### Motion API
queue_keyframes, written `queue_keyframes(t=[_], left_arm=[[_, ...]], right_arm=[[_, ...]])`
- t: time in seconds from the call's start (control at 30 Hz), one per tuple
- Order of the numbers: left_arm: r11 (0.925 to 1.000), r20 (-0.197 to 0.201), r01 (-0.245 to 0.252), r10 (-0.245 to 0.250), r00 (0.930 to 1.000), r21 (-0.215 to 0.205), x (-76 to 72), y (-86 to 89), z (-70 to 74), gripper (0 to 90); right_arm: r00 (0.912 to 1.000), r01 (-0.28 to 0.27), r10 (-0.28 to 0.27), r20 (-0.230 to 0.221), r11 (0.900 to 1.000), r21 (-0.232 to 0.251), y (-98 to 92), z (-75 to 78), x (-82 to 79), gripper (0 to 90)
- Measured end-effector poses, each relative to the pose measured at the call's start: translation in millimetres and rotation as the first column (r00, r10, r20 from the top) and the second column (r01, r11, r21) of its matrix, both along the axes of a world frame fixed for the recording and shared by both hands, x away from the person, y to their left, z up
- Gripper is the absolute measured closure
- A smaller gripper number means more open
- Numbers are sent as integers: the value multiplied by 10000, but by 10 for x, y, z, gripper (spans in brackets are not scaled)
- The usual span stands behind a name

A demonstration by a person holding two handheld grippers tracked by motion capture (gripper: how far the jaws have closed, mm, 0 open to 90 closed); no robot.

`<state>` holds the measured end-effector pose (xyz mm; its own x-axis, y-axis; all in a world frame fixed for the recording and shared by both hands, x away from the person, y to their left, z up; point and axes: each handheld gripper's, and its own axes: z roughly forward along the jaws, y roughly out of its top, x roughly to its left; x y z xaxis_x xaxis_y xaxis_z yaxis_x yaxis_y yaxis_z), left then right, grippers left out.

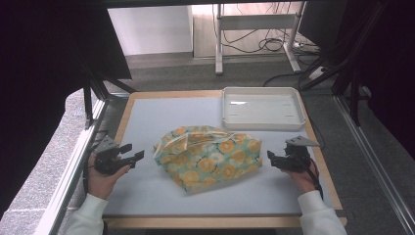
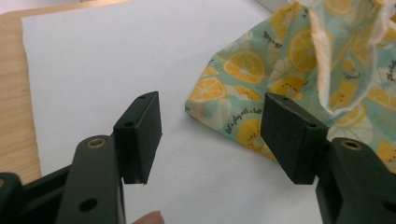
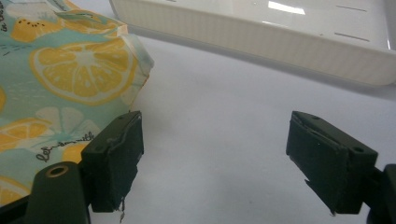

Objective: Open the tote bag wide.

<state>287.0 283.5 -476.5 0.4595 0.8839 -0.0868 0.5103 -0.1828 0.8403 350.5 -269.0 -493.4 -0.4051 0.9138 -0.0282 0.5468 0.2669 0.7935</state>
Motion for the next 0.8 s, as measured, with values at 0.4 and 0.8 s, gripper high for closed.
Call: queue_keyframes(t=[0.4,0.8], left_arm=[[9935,446,1121,-1128,9926,193,29,-297,331,381],[9868,563,1604,-1615,9853,237,136,-474,607,386]], right_arm=[[10000,17,-17,-2,10000,-32,4,2,-5,190],[9999,112,-112,-18,9999,14,-12,6,-5,191]])
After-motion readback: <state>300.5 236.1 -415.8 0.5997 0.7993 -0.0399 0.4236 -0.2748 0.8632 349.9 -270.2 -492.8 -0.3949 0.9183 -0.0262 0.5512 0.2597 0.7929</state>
